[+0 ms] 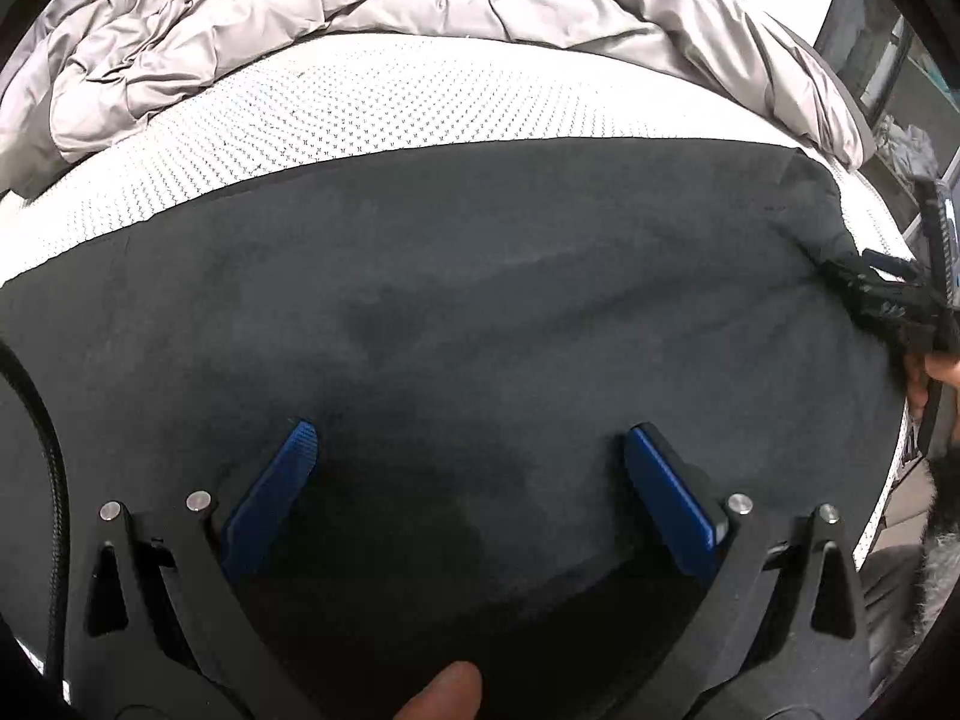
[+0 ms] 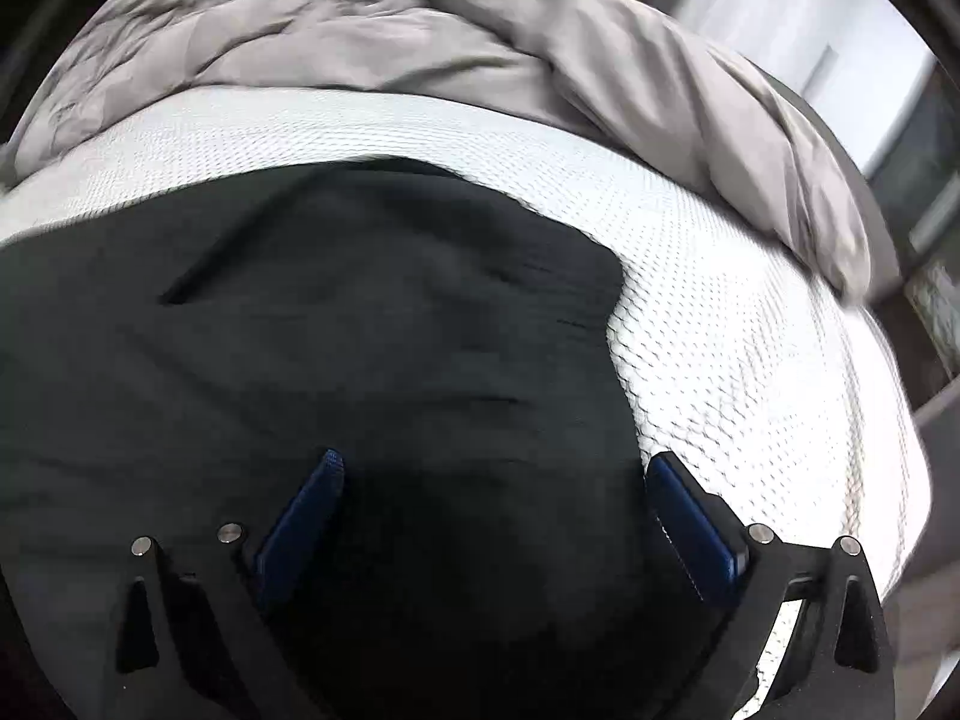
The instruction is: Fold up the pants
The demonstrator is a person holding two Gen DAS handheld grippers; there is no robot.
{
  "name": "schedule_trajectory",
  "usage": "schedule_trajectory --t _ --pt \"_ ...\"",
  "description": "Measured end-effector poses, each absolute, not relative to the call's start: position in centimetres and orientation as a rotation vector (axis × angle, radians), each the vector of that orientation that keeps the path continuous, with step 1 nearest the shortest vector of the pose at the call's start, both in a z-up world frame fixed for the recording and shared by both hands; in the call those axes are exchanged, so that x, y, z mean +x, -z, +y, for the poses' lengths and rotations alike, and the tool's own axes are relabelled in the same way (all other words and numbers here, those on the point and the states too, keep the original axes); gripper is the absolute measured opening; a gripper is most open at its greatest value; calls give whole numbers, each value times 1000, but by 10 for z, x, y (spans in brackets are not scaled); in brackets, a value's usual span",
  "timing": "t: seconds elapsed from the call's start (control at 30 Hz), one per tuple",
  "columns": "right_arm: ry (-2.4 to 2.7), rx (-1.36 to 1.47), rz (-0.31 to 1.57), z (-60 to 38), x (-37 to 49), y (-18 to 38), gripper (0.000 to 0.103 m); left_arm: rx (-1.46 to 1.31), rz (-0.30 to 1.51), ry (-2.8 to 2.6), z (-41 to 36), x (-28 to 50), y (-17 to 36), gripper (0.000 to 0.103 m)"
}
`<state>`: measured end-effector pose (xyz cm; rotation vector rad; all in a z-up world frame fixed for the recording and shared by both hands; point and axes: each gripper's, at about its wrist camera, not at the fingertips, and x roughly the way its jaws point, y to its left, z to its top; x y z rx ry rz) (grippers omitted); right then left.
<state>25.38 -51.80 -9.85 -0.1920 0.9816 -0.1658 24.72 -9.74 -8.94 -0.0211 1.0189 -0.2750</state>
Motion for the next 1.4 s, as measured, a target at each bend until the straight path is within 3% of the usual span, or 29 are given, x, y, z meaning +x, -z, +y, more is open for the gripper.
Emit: schedule_trajectory --t 0.3,0.53,0.67,0.93,1.1,1.3,1.4 --pt "-12 -46 879 -514 255 50 101 -107 869 294 -86 260 30 102" --pt "-172 -174 971 -417 283 84 101 -6 1065 320 -122 321 79 102" --pt "-167 -230 1030 -413 307 113 100 42 1066 261 -113 328 93 102" --pt "224 -391 959 -486 292 104 101 -5 1067 161 -58 330 104 103" --pt "187 -200 975 -514 288 94 100 9 1059 124 -57 328 100 102" --pt "66 -175 841 -475 279 49 100 3 972 212 -84 313 73 102" --pt "-60 -115 854 -443 298 56 99 27 951 257 -108 327 68 102"
